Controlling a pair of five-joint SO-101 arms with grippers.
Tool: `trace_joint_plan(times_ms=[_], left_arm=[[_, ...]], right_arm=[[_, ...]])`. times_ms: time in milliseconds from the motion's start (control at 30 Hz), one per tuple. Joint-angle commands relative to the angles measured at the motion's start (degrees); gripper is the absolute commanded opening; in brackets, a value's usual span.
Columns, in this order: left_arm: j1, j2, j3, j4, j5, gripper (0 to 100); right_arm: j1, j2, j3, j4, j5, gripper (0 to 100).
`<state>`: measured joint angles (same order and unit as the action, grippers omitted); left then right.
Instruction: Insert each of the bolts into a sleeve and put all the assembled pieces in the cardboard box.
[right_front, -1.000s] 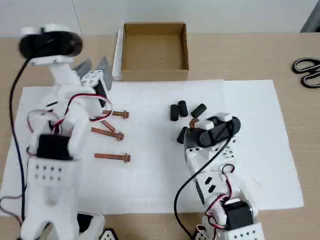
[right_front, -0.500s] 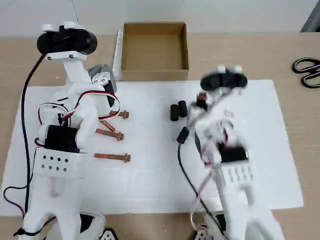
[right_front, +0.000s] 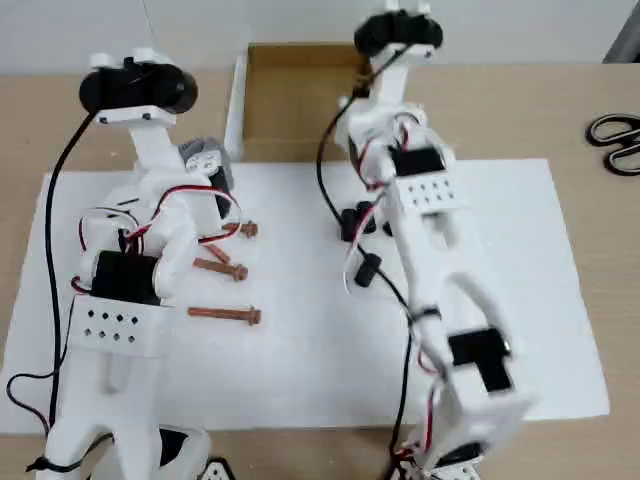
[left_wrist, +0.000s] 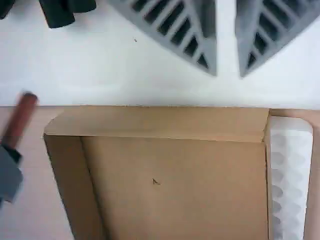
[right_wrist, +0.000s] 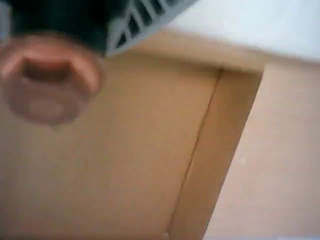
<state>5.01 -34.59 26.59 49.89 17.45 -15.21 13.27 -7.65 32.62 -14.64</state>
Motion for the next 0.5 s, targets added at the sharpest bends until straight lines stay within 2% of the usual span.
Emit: trace_joint_plan(times_ms=[0,267,467], left_arm=[[0.4,-0.4,-0.2,0.1,0.3,2],[0.4,-0.5,-0.5,0.1,0.3,2],[0.4,-0.5,-0.5,0.1,0.3,2]], right_arm=[[-0.4,10.5,-17.4,-1.4,2.3,0.4],[-0.4,34.9,-45.1,-1.2,3.3,0.4],[-0.5,49.9,-59.6,-1.0,4.8,0.4]])
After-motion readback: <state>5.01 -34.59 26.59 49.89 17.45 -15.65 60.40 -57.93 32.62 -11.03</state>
